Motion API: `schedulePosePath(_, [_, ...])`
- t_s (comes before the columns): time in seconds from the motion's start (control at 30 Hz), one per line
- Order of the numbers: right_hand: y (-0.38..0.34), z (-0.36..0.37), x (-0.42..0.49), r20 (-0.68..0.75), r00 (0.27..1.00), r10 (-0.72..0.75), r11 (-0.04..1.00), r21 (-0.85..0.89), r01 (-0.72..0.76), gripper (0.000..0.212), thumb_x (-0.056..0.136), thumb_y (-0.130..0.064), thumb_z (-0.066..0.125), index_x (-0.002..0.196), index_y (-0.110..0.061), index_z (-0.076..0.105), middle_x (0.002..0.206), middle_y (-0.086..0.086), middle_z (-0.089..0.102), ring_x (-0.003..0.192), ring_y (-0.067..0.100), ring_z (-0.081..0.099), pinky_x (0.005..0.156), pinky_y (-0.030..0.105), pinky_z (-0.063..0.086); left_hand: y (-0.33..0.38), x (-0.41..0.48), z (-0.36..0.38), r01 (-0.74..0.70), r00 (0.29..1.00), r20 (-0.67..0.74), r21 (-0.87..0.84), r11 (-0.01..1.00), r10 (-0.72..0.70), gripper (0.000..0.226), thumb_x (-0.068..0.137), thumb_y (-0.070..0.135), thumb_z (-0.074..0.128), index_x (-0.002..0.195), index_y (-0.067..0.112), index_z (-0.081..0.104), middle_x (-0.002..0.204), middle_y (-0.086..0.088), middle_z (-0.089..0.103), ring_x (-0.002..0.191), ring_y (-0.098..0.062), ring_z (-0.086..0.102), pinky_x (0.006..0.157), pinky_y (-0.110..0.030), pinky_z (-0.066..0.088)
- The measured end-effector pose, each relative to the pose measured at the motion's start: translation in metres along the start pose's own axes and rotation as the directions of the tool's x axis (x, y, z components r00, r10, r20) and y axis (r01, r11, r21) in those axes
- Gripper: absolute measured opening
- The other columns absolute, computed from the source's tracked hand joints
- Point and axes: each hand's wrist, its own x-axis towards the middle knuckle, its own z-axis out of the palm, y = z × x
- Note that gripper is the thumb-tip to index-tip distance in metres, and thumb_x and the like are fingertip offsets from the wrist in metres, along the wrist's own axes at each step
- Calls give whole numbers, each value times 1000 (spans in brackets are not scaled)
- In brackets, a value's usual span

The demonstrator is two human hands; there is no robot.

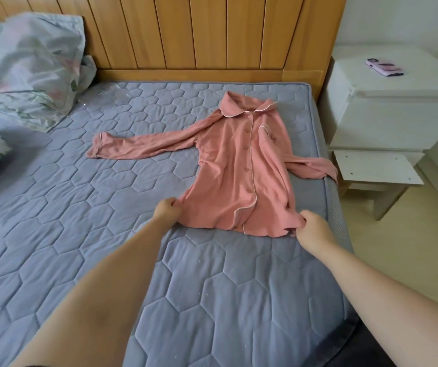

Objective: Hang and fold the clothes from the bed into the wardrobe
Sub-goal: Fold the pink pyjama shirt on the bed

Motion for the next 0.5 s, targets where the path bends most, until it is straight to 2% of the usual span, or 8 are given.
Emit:
schedulePosePath(0.03, [-9,-5,-2,-9,1000,9,992,125,-8,15,81,6,49,71,-5,51,70,10,60,62,24,58,52,29,42,9,-6,-4,101,994,66,-322,941,-84,13,93,9,55,81,4,58,75,-14,57,73,-25,56,62,-33,46])
schedulePosePath(0.1, [-28,-16,-2,-47,995,84,904,424,-57,22,80,10,42,66,-4,52,55,10,56,43,19,48,37,21,34,24,-19,-12,344,939,297,-802,488,-174,21,93,2,46,75,1,57,62,-10,56,51,-19,56,45,-25,49])
schedulePosePath(0.2, [-43,-44,3,-23,934,356,443,884,-147,28,83,7,34,67,-7,50,44,4,46,31,11,36,36,15,25,25,-32,-23,453,884,448,-891,9,-132,33,76,-7,38,50,2,56,51,-3,51,40,-14,56,38,-20,48])
schedulePosePath(0.27, [-26,-55,2,-165,883,440,524,845,-104,23,86,1,43,69,-9,54,60,8,52,46,19,49,47,20,35,12,-42,-24,457,882,435,-883,107,-183,29,77,-8,42,53,6,52,44,0,46,36,-10,50,38,-17,45])
schedulePosePath(0.33, [5,-53,-5,-326,901,286,914,375,-154,8,86,-13,58,81,-8,61,76,14,60,69,31,58,60,30,42,-11,-47,-19,382,920,275,-785,487,-279,26,88,-1,53,64,8,53,44,0,48,35,-9,47,38,-15,43])
schedulePosePath(0.37, [20,-47,-9,-276,933,231,972,111,-208,16,87,-23,62,88,-7,61,83,16,62,77,34,60,64,33,45,-25,-49,-15,320,945,170,-652,687,-279,18,89,5,59,71,8,57,49,-2,53,40,-11,50,39,-16,43])
schedulePosePath(0.4, [34,-40,-13,-190,958,214,962,-126,-241,23,88,-28,62,94,-6,59,92,17,63,85,35,60,70,37,48,-35,-54,-12,249,968,104,-524,815,-229,6,84,8,65,80,9,60,58,-4,58,48,-14,54,42,-18,44])
schedulePosePath(0.5, [59,-18,-20,-96,991,95,826,-549,-132,43,83,-20,62,122,-9,47,123,14,51,112,32,49,90,38,43,-63,-62,1,32,998,53,-227,973,-21,55,62,3,63,114,20,57,91,-1,61,80,-17,58,64,-21,46])
